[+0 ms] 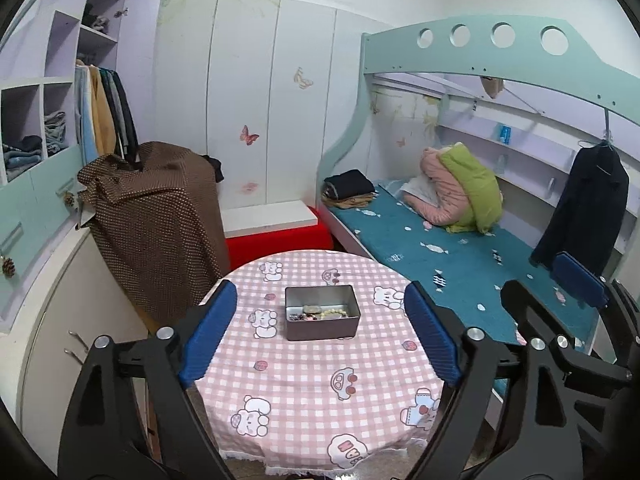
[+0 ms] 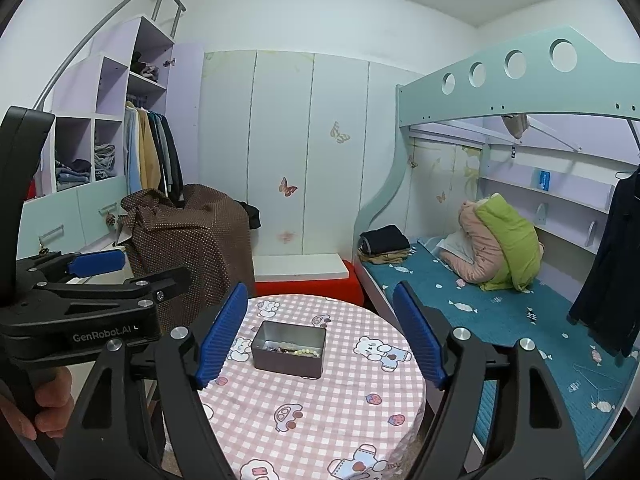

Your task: Organize jewelry

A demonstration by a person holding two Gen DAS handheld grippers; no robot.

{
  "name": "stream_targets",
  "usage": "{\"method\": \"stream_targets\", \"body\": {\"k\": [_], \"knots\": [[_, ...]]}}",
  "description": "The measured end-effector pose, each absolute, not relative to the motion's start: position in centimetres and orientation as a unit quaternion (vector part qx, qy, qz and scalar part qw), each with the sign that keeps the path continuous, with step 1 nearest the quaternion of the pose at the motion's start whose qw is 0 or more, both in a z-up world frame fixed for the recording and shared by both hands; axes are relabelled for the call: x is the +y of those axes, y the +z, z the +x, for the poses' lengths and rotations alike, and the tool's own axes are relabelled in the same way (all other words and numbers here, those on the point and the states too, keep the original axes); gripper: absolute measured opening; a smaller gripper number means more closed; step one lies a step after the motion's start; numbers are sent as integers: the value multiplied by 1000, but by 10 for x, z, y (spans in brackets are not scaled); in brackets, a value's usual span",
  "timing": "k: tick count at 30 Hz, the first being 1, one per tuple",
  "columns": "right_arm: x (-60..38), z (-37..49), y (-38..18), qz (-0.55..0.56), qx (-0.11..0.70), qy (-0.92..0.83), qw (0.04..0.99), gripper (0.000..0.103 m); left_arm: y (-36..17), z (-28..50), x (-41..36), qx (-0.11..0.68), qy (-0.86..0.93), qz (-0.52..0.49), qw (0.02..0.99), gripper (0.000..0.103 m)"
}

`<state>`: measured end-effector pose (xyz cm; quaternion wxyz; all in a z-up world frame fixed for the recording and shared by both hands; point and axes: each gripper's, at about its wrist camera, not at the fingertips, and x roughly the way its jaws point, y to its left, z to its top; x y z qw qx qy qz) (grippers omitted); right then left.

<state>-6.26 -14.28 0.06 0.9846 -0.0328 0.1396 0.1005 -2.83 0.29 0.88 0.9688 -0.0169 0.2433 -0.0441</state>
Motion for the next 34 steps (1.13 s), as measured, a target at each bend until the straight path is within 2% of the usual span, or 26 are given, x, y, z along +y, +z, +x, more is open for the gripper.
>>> {"method": "stream_targets", "body": {"k": [19,34], "knots": [[-144,-59,2,-25,144,101,984,74,5,-30,9,247,-41,-6,968,87],[-144,-57,0,-25,152,87,984,79,2,-18,0,260,-46,3,964,87]]}}
